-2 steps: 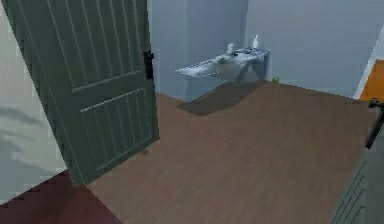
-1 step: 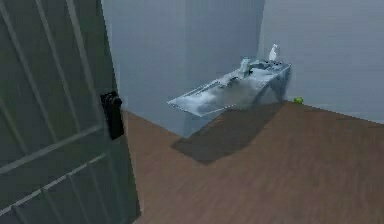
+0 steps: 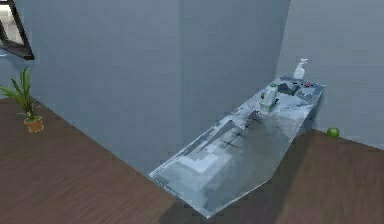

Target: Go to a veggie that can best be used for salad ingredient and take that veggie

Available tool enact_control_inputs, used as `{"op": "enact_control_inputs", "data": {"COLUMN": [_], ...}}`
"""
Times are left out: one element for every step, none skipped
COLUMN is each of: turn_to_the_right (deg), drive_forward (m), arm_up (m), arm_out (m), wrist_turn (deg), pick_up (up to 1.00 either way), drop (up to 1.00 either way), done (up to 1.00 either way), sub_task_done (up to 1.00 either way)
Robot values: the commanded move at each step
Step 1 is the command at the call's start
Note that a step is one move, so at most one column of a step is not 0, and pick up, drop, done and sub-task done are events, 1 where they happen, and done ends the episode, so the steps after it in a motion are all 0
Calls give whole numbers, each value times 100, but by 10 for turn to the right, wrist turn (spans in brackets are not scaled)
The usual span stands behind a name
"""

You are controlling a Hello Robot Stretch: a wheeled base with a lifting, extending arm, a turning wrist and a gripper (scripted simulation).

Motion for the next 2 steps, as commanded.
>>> {"op": "enact_control_inputs", "data": {"turn_to_the_right": [-60, 0], "drive_forward": [0, 40], "arm_up": [0, 0], "arm_out": [0, 0], "wrist_turn": [0, 0], "pick_up": [0, 0], "drop": [0, 0], "done": [0, 0], "sub_task_done": [0, 0]}}
